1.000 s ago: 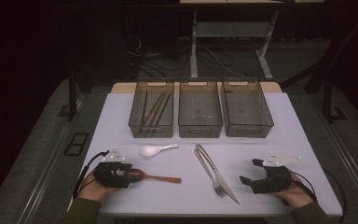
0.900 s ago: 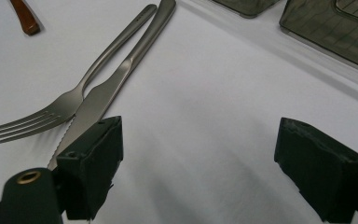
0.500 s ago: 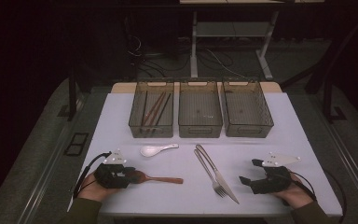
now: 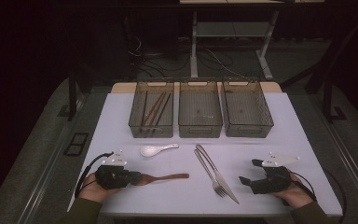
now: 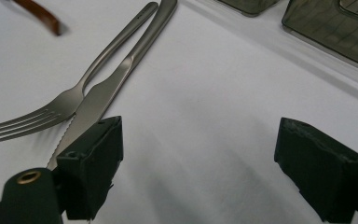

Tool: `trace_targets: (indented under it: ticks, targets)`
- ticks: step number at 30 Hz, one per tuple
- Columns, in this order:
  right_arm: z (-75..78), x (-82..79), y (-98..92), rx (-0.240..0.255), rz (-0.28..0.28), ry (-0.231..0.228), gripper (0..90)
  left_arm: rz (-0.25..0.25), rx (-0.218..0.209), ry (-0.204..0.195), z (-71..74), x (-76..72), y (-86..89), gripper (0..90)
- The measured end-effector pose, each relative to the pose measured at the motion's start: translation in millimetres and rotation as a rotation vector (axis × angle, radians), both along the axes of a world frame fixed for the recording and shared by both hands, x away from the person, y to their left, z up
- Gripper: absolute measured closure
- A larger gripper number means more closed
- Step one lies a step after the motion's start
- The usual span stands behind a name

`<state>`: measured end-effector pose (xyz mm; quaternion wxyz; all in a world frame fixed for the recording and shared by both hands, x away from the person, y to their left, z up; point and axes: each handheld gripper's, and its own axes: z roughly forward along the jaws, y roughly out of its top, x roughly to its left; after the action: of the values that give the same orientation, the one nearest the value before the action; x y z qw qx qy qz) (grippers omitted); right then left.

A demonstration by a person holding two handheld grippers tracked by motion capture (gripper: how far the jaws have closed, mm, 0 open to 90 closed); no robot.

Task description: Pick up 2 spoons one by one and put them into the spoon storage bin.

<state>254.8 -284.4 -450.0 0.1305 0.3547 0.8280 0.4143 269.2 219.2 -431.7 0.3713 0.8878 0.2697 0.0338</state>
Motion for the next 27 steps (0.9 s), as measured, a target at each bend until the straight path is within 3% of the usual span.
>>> trace_targets:
  ticks: [13,18,27]
  targets:
    - [-0.1,-0.2,0.7,-0.001,0.001,0.001,15.3,0.007,-0.018,-0.019,0.6,1.4,-2.8,82.7]
    - [-0.3,-0.2,1.4,-0.003,0.003,0.001,15.2,0.053,-0.052,-0.048,3.9,1.4,-4.5,82.7]
    - [-0.8,0.3,2.4,-0.005,0.002,0.003,15.2,0.103,-0.053,-0.072,9.1,6.1,-7.6,82.7]
